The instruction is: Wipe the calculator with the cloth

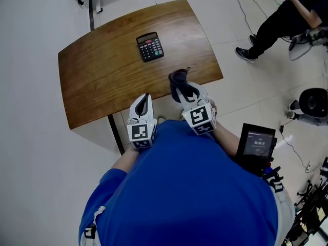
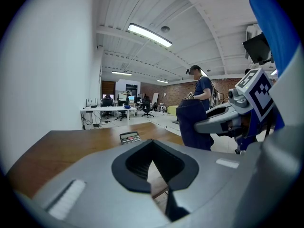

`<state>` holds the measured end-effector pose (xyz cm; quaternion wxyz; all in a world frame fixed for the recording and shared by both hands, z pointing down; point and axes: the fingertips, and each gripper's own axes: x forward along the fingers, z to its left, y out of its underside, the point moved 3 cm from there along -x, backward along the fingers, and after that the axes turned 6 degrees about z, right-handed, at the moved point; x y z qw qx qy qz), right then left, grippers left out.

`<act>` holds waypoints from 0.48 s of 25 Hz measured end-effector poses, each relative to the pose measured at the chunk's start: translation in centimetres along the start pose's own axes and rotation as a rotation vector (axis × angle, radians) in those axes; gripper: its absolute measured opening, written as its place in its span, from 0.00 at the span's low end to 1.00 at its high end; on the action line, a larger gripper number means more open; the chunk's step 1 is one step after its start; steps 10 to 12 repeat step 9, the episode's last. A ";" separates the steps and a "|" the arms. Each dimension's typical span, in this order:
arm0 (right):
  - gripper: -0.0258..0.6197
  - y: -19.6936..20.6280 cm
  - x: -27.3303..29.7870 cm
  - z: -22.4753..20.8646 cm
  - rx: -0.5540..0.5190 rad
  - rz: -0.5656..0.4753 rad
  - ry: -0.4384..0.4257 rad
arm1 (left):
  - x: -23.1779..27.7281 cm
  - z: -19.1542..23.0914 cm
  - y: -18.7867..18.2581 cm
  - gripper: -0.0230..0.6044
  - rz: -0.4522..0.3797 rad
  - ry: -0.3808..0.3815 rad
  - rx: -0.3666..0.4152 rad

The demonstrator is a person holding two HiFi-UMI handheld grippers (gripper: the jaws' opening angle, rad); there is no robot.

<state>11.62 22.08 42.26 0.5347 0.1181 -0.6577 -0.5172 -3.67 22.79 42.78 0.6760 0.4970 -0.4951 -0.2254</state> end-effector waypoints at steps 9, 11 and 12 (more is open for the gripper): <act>0.18 0.4 0.0 -0.1 0.009 0.003 -0.001 | 0.0 0.1 0.3 0.05 0.022 -0.010 0.017; 0.18 0.4 0.0 -0.1 0.009 0.003 -0.001 | 0.0 0.1 0.3 0.05 0.022 -0.010 0.017; 0.18 0.4 0.0 -0.1 0.009 0.003 -0.001 | 0.0 0.1 0.3 0.05 0.022 -0.010 0.017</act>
